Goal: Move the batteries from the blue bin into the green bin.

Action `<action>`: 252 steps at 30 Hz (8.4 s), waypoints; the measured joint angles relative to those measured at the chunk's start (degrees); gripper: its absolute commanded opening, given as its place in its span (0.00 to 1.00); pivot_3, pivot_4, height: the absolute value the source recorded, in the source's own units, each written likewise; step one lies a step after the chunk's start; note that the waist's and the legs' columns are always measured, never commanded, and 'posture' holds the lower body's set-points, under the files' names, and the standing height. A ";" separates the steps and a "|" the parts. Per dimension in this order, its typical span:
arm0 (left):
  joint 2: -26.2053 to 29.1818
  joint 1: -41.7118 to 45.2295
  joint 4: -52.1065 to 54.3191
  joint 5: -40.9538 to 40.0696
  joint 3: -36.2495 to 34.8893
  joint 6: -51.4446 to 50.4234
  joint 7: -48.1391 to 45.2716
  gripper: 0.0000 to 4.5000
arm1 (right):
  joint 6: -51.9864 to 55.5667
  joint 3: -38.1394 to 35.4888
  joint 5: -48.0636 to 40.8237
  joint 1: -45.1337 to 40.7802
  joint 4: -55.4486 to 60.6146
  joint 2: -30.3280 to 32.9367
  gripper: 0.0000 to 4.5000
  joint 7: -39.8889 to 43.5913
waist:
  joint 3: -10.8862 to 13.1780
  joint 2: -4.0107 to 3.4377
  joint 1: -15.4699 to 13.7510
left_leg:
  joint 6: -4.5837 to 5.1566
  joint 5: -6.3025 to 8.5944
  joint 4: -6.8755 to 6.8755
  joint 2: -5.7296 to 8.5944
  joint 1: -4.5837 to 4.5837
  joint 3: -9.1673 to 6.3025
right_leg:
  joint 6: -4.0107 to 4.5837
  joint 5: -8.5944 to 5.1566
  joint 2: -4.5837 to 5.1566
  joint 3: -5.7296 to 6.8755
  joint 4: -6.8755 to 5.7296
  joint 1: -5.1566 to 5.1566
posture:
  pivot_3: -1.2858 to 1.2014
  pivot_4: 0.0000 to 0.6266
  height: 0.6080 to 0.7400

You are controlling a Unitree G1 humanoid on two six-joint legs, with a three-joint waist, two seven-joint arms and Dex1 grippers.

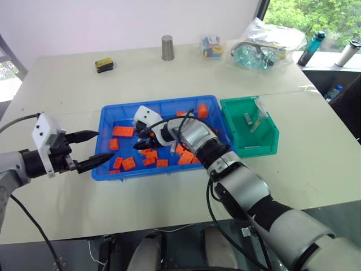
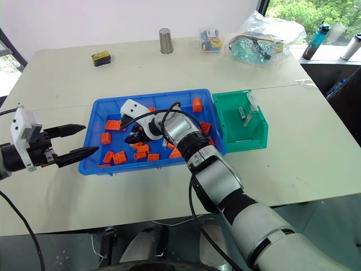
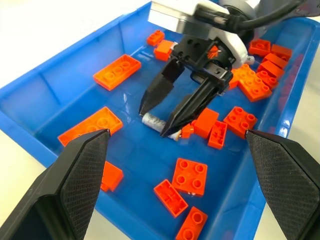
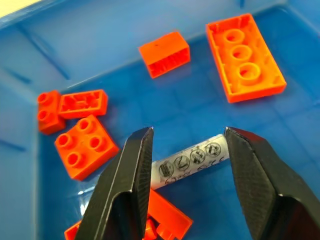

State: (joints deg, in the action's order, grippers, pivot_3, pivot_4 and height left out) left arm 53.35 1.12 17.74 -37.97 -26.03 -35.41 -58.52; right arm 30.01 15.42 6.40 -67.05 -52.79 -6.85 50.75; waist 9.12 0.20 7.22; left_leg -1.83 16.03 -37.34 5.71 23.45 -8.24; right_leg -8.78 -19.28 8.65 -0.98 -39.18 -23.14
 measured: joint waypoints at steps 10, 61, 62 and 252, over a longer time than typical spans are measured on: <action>-0.43 -0.31 -0.01 0.38 0.17 1.07 0.21 1.00 | 11.72 -0.74 -2.58 2.91 14.35 2.96 0.63 -3.00 | 0.00 0.00 0.01 | 0.00 0.00 0.01 0.00 0.00 0.01 | 0.00 0.00 0.01 -0.01 -0.03 -0.03 | 0.52 0.24 0.90; -5.03 13.84 -2.18 -0.72 13.66 1.84 -1.68 1.00 | 37.72 -18.74 -18.62 4.10 44.29 29.57 0.02 -9.80 | -0.07 0.09 -2.59 | 0.03 0.01 -0.12 0.19 0.05 0.07 | 0.00 0.01 0.16 -0.02 0.01 0.03 | 0.52 0.24 0.90; -5.28 14.78 -2.02 -0.99 14.20 1.82 -1.85 1.00 | 40.07 -20.26 -19.05 5.97 46.49 33.35 0.02 -9.89 | -0.07 0.09 -2.99 | 0.05 0.02 -0.11 0.19 0.05 0.16 | 0.00 0.01 0.18 -0.04 0.02 0.04 | 0.52 0.24 0.90; -9.44 27.76 -12.26 2.99 22.60 4.49 -7.37 1.00 | 37.70 -18.66 -18.72 28.97 59.36 61.89 0.23 4.99 | 0.06 0.26 -5.40 | 0.22 0.11 -0.69 0.25 0.23 0.37 | -0.01 0.00 0.25 -0.06 0.06 0.02 | 0.52 0.24 0.90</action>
State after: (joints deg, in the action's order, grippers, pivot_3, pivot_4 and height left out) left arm 43.91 28.87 5.48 -34.98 -3.43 -30.92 -65.90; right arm 67.71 -3.24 -12.32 -38.08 6.57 55.04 55.74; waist 9.18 0.46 1.82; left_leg -1.61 16.14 -38.03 5.96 23.68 -7.87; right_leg -8.79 -19.28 8.90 -1.04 -39.12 -23.12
